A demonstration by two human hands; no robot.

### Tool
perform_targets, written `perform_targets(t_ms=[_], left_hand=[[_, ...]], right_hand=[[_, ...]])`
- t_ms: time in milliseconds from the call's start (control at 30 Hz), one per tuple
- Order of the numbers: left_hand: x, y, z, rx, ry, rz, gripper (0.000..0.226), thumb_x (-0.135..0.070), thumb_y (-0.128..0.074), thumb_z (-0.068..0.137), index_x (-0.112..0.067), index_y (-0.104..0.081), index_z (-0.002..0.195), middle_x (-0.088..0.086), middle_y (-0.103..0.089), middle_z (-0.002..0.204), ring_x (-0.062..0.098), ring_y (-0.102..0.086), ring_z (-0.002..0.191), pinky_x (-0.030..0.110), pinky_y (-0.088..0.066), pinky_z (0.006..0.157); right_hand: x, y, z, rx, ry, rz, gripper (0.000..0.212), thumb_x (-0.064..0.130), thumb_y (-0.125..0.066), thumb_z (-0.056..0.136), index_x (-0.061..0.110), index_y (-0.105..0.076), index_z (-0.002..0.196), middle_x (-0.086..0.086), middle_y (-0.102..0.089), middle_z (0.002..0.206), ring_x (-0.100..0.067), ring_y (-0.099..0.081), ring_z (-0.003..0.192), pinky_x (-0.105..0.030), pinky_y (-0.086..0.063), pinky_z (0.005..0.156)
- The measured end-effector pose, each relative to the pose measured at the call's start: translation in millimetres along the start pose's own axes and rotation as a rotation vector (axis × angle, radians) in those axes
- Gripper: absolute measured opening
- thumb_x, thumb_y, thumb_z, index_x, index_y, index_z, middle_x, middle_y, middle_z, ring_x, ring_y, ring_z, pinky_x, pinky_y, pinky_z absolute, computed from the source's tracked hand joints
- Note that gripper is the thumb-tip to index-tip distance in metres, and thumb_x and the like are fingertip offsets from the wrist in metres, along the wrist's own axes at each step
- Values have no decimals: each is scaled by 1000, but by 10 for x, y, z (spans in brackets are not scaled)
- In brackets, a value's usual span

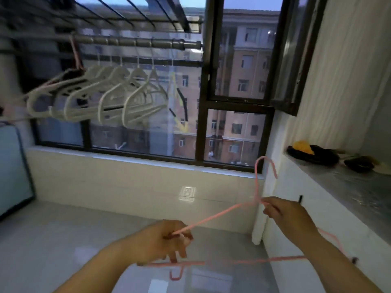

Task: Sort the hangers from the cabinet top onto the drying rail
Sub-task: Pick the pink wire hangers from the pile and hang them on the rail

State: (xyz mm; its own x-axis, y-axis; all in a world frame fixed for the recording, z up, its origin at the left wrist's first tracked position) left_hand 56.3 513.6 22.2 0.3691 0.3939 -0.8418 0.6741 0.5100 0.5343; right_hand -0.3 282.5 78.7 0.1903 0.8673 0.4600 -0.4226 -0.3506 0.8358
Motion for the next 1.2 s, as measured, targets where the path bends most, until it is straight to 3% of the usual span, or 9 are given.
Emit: perform_targets(t_ms=[133, 333, 533, 633, 833, 900, 1000, 1100, 1200], left_hand=[[275, 327, -502, 56, 83, -27, 17, -26, -36, 97, -31, -51, 92, -7, -65, 77, 2, -62, 56, 17, -47, 53], [1001, 1299, -1535, -103, 177, -268, 19, -22, -35, 98, -20, -54, 97, -4, -70, 61, 7, -63, 47, 18, -48, 43], [1898, 2423, -2608, -283, 250, -380, 19, -19, -38, 96, -12, -56, 100, 3, -68, 56, 13, -61, 42, 20, -44, 37], [2158, 2901, -2891, -399, 247, -493, 20, -15, -38, 96, -7, -56, 101, 9, -65, 51, 18, -57, 34, 17, -39, 30], [2162, 3800, -2900, -598, 104, -530, 24, -14, -33, 97, -10, -57, 98, 7, -61, 45, 15, -50, 29, 15, -36, 30], [2065, 4052, -2806, -639, 51, -507, 24, -13, -33, 96, -12, -58, 96, 5, -58, 41, 12, -46, 27, 14, -34, 31], [1858, 4389, -2605, -680, -11, -475, 25, -12, -33, 96, -14, -58, 92, 4, -55, 37, 10, -42, 25, 11, -31, 30], [1627, 4708, -2376, -703, -71, -466, 26, -12, -34, 96, -14, -58, 89, 2, -52, 34, 9, -39, 23, 9, -29, 31], [1410, 4990, -2141, -703, -121, -452, 25, -14, -35, 96, -16, -58, 87, 1, -51, 34, 8, -39, 25, 10, -31, 32]], right_hand=[[1172, -702, 84, 166, 206, -62, 30, 16, -46, 94, 21, -59, 121, 1, -68, 113, -17, -60, 108, -21, -39, 87], [2765, -1511, 7, 177, 358, 58, 28, 16, -53, 90, 20, -62, 117, -3, -68, 114, -17, -61, 106, -19, -40, 86], [4371, -2162, -27, 191, 423, 88, 52, 15, -51, 91, 23, -34, 139, 0, -48, 137, -16, -47, 122, -21, -35, 98], [4751, -2095, -13, 69, 398, 158, 43, 10, -46, 92, 18, -43, 134, -2, -55, 130, -18, -50, 118, -22, -37, 95], [5404, -1398, 122, -200, 473, 317, 28, 6, -46, 92, 6, -58, 118, -15, -65, 111, -29, -61, 102, -40, -48, 93], [5609, -1131, 254, -284, 499, 327, 26, 5, -47, 92, 5, -59, 115, -17, -67, 102, -30, -62, 93, -35, -50, 86], [5848, -907, 588, -344, 485, 245, 29, 7, -45, 93, 8, -56, 120, -14, -64, 108, -25, -59, 91, -33, -47, 81], [5974, -844, 1008, -337, 412, 121, 33, 12, -45, 93, 10, -48, 126, -13, -56, 121, -26, -55, 103, -36, -45, 85], [5990, -811, 1418, -318, 302, -16, 35, 16, -48, 92, 7, -47, 126, -15, -55, 116, -27, -55, 94, -31, -41, 73]])
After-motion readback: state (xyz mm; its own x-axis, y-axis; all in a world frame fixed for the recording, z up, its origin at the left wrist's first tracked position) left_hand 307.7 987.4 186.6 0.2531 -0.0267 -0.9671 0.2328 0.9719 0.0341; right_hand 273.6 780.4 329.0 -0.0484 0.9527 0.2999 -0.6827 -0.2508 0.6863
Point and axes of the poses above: each hand's wrist, its own z-axis towards the middle knuckle, its own y-axis out of the back of the hand, x = y × z, the point moved 10 cm from there along z, towards the middle knuckle
